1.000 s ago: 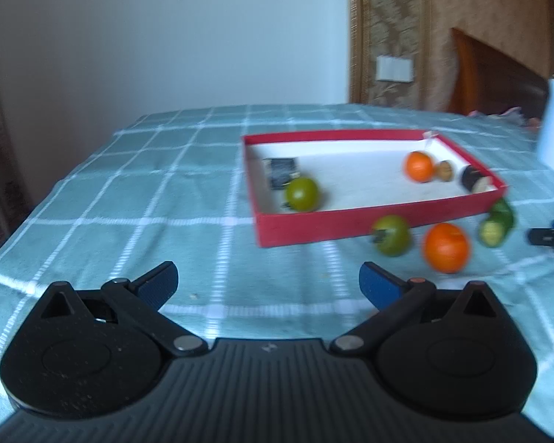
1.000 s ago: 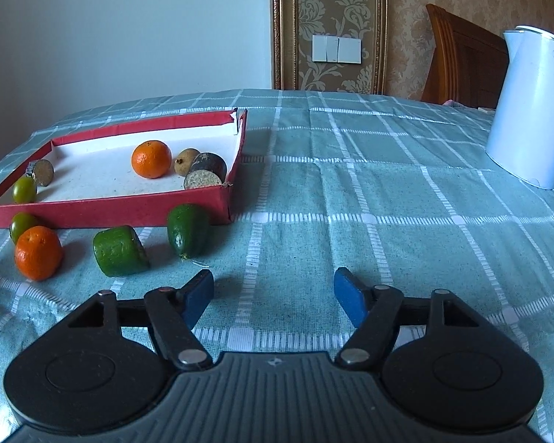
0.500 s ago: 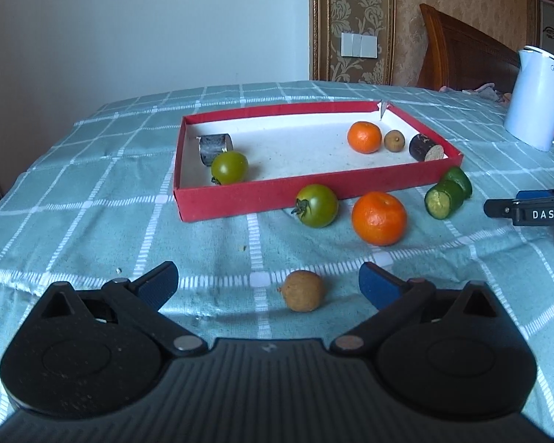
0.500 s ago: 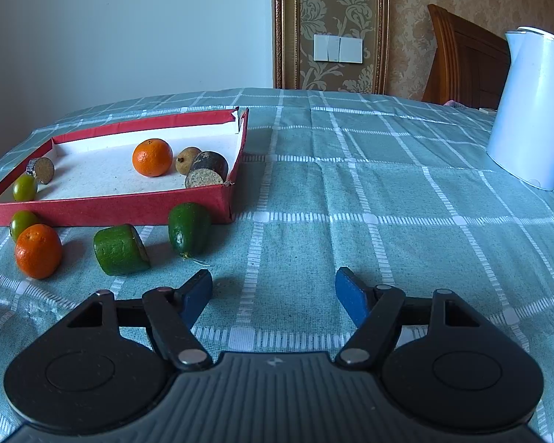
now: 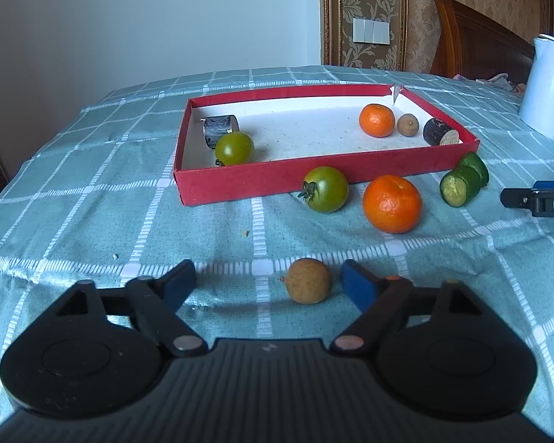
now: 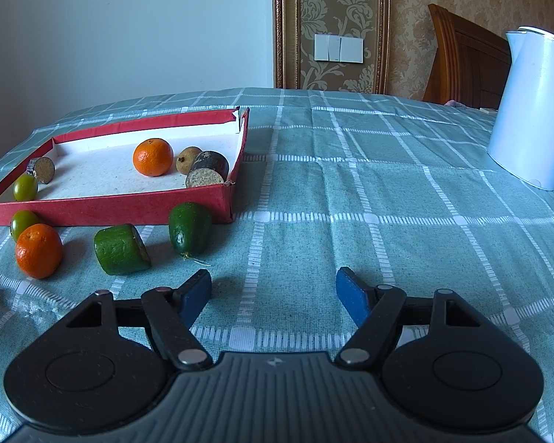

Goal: Organize fruits
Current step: 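Move the left gripper to the brown kiwi and close on it, then carry the kiwi into the tray and open the left gripper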

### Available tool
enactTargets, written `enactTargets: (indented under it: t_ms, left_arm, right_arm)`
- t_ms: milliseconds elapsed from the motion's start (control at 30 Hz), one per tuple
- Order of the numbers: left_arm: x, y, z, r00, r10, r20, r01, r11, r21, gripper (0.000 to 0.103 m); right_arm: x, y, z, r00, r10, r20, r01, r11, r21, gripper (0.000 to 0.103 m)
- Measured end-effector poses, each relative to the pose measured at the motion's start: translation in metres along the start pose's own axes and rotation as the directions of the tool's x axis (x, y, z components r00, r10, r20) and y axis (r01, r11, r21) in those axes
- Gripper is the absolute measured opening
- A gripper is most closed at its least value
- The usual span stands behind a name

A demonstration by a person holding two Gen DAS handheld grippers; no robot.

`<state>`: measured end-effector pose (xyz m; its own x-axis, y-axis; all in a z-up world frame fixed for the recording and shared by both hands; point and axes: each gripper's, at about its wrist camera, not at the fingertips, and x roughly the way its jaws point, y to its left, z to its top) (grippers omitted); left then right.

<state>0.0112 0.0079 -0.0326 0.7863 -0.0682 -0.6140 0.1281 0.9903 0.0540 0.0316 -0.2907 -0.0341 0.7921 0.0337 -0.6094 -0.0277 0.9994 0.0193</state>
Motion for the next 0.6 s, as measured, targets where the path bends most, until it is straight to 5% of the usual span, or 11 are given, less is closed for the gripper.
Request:
enactTargets:
  t_ms: [300, 600]
  left_arm:
    - [-0.004, -0.007, 0.002, 0.999, -0.047, 0.007, 0.047, 0.999, 0.007, 0.038]
    - [-0.005, -0.012, 0.001, 0.998, -0.061, 0.013, 0.061, 0.998, 0.026, 0.026]
  right_arm:
    - [0.000, 0.001, 0.000, 1.000, 0.000, 0.000, 0.000, 1.000, 0.000, 0.074]
    - [0.000, 0.000, 0.000, 1.000, -0.004, -0.001, 0.004, 1.000, 0.000, 0.077]
